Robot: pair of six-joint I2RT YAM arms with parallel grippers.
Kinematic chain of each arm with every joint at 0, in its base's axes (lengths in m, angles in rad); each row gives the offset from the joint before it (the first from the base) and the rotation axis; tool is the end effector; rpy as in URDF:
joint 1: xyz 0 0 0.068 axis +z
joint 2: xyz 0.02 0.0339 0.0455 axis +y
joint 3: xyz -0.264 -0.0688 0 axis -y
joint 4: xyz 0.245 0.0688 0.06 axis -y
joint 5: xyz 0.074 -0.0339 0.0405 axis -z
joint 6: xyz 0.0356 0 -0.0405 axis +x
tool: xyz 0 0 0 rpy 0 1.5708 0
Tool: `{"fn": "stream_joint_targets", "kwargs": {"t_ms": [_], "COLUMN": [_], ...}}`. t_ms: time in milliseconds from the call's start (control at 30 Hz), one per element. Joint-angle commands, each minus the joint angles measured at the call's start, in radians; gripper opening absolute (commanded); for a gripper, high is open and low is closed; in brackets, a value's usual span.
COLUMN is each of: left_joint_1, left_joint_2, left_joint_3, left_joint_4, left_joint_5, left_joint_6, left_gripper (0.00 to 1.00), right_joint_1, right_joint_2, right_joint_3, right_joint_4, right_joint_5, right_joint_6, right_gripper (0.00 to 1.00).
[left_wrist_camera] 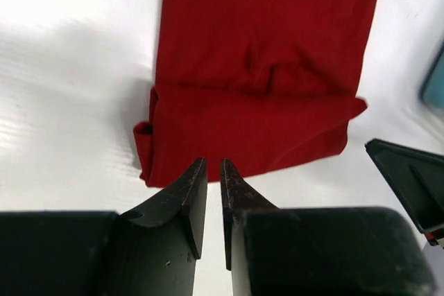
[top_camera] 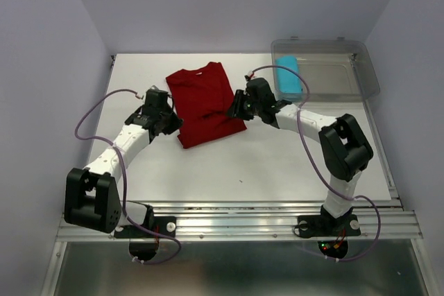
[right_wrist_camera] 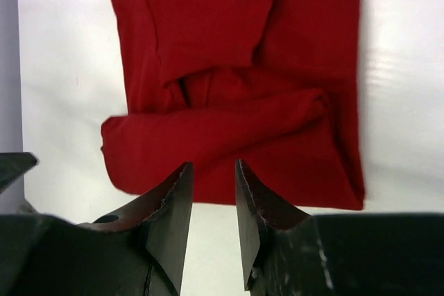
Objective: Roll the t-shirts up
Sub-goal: Roll the T-shirt to the center of the board.
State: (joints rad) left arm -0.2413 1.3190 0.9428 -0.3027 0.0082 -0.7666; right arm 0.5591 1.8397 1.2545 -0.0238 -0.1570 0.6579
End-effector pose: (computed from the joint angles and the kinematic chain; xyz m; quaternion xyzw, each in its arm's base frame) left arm 0.2810 -0.0694 0.2661 -0.2325 0.8717 -0.2115 0.3759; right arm 0.3506 0.2259 0.2203 0.0074 0.8846 0.3207 0.3386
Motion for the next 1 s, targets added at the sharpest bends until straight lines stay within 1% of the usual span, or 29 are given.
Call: {"fn": "stream_joint_targets", "kwargs": {"t_ms": [0,133,233,400,433,500,567,633,767,867,967], "left_joint_1": [-0.036,-0.047,-0.046,-0.043,-0.041,-0.038,-0.038,-0.039,-0.039,-0.039,-0.036], "left_joint_2": [0.003,0.061,0.117,0.235,0.252,0.284,0.312,0.307,0.276,0.261,0.272], "left_joint_3": [-0.068,-0.081,-0.072,0.000,0.010,0.034,0.044,0.045,0.044,0.056,0.094], "left_joint_4": [0.056,0.112,0.165,0.195,0.197,0.197,0.195,0.195,0.197,0.189,0.174], "left_joint_5": [0.082,0.076,0.056,0.012,0.012,0.016,0.022,0.027,0.024,0.006,0.003], "left_joint_6": [-0.065,-0.088,-0.082,-0.031,-0.024,-0.002,0.007,0.007,0.015,0.023,0.033], "left_gripper": [0.24,0.21,0.21,0.21,0.21,0.21,0.20,0.20,0.20,0.20,0.20], "right_joint_1": [0.027,0.027,0.007,-0.030,-0.030,-0.030,-0.030,-0.030,-0.030,-0.030,-0.018], "right_joint_2": [0.049,0.116,0.174,0.231,0.234,0.239,0.231,0.213,0.112,0.067,0.032], "right_joint_3": [0.037,0.088,0.134,0.157,0.155,0.146,0.117,0.094,0.051,0.054,0.072], "right_joint_4": [-0.021,-0.031,-0.054,-0.083,-0.088,-0.103,-0.107,-0.108,-0.088,-0.084,-0.080], "right_joint_5": [-0.021,0.014,0.077,0.151,0.190,0.208,0.209,0.202,0.165,0.165,0.123], "right_joint_6": [-0.015,0.008,0.014,0.014,0.008,0.003,0.002,-0.001,-0.024,-0.040,-0.046], "right_gripper": [0.36,0.35,0.34,0.33,0.33,0.32,0.32,0.31,0.32,0.33,0.33]}}
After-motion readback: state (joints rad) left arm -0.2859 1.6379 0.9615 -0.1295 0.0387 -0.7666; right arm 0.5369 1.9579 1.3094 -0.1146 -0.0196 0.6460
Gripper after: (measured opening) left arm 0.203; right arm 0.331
